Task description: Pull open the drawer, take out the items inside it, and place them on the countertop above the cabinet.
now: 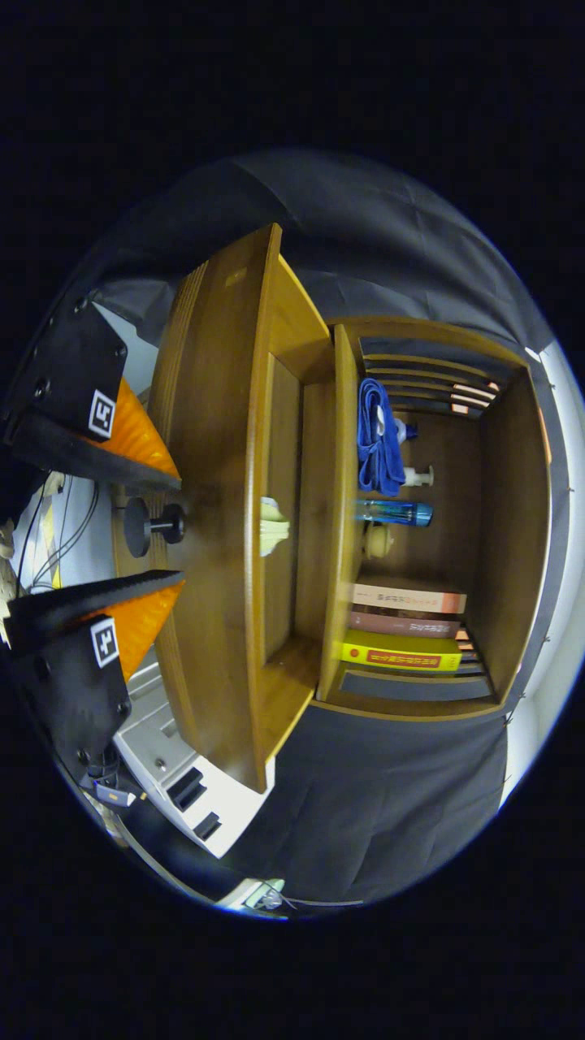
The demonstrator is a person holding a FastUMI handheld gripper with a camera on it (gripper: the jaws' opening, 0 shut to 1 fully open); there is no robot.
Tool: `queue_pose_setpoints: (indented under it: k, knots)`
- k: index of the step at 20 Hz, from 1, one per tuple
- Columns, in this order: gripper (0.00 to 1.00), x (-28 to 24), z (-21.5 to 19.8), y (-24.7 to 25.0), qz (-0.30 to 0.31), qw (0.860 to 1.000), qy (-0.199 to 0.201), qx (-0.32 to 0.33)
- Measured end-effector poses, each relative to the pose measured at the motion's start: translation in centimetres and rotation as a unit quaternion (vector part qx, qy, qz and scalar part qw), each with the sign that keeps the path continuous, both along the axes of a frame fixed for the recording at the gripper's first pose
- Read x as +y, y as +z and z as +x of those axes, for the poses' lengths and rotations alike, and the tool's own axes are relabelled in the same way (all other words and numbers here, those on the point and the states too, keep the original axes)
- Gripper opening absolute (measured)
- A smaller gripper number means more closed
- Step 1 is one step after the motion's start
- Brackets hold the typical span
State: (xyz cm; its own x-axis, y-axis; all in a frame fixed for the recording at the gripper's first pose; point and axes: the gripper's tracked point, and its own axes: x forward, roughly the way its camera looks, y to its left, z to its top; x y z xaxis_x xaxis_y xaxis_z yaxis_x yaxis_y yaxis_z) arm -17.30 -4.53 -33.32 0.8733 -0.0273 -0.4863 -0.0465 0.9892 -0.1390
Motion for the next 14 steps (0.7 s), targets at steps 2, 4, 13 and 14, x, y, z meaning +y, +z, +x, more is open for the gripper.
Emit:
queue_pose_setpoints:
  k: [2,4,13,14]
  knots:
    - [0.82,0.1,0.3,1.8,0.002,1.0,0.002,-0.012]
    - [0.98,0.5,0.7,3.5,0.023,0.999,-0.002,-0.022]
    - [0.99,1.0,5.3,10.1,0.045,0.997,0.002,-0.062]
    - [0.99,1.1,6.2,10.1,0.045,0.997,0.003,-0.061]
